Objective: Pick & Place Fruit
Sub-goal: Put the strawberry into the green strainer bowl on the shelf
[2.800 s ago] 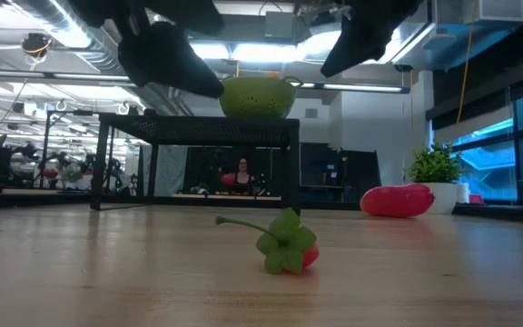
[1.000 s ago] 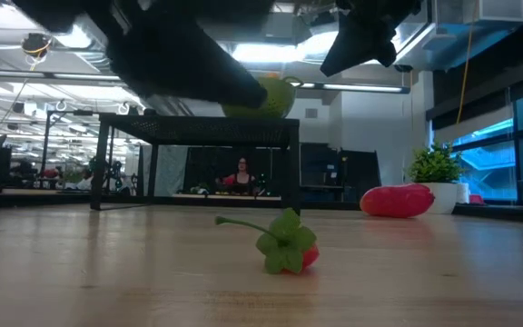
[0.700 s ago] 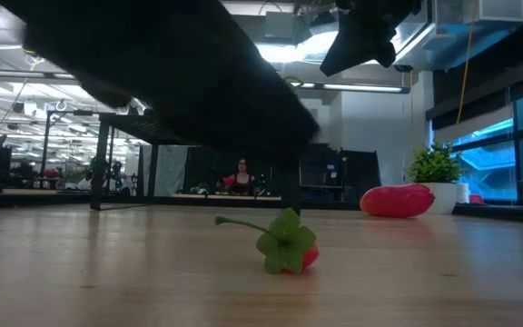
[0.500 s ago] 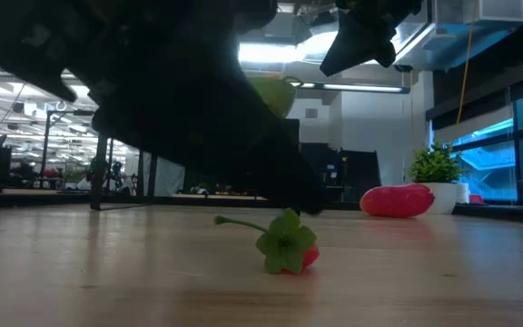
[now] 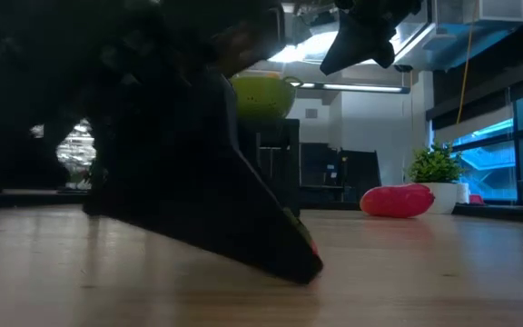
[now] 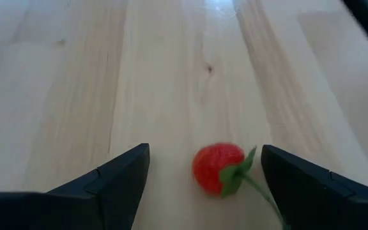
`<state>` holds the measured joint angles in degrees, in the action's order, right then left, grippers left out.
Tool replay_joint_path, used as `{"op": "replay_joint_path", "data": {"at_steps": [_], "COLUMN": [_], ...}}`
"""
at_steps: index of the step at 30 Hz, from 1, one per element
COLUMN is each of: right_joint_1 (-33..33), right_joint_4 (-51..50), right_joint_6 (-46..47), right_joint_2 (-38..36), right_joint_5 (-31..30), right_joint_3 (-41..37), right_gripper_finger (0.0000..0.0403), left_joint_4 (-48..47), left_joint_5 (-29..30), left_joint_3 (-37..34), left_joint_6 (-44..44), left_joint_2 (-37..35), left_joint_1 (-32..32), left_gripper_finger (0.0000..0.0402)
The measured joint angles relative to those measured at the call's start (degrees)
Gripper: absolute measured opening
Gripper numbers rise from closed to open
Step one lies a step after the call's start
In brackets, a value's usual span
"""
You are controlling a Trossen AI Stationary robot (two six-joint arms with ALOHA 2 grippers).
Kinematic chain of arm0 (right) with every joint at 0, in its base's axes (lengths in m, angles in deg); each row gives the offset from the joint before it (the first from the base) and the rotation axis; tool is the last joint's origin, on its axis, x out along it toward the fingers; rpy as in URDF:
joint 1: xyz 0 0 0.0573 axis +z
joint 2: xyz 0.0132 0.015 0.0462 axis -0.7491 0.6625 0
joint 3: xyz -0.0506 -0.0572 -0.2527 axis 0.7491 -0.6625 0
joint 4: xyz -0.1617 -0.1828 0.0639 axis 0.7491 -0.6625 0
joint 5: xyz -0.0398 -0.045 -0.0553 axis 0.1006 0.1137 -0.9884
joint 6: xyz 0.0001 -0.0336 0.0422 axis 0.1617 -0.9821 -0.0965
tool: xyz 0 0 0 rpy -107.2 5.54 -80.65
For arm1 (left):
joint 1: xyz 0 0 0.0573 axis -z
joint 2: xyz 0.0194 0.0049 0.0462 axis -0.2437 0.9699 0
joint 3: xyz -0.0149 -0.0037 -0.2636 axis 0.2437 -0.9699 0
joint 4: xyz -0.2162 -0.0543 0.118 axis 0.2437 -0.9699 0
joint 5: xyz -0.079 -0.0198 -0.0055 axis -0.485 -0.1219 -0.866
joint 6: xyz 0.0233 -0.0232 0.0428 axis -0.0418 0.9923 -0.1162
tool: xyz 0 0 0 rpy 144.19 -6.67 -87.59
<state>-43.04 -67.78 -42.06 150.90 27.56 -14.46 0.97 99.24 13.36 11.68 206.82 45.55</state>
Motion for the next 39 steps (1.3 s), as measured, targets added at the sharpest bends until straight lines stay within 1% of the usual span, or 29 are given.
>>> {"op": "replay_joint_path", "data": {"at_steps": [5, 13, 16, 22, 30, 39], "right_joint_1": [0.0, 0.0, 0.0, 0.0, 0.0, 0.0], "right_joint_4": [-0.08, -0.23, -0.25, -0.27, -0.27, -0.29], "right_joint_6": [0.0, 0.0, -0.01, -0.01, -0.04, -0.04], "right_joint_2": [0.0, 0.0, 0.0, 0.0, 0.0, 0.02], "right_joint_5": [0.03, 0.01, 0.0, 0.01, 0.01, 0.03], "right_joint_3": [0.0, 0.0, 0.0, 0.0, 0.0, 0.0], "right_gripper_finger": [0.0038, 0.0052, 0.0056, 0.0058, 0.0042, 0.0031], "left_joint_4": [1.36, 1.16, 1.17, 1.21, 3.19, 3.96], "left_joint_5": [0.76, 0.7, 0.67, -0.13, -0.75, -1.24], "left_joint_3": [0.07, 0.07, 0.07, 0.09, 0.03, 0.0], "left_joint_6": [0.12, 0.08, -0.34, -0.41, -3.38, -3.53], "left_joint_2": [0.81, 0.81, 0.81, 0.88, 1.05, 1.1], "left_joint_1": [-0.07, -0.11, -0.09, -0.04, 0.41, 0.41], "left_gripper_finger": [0.0297, 0.0296, 0.029, 0.0247, 0.0185, 0.0144]}}
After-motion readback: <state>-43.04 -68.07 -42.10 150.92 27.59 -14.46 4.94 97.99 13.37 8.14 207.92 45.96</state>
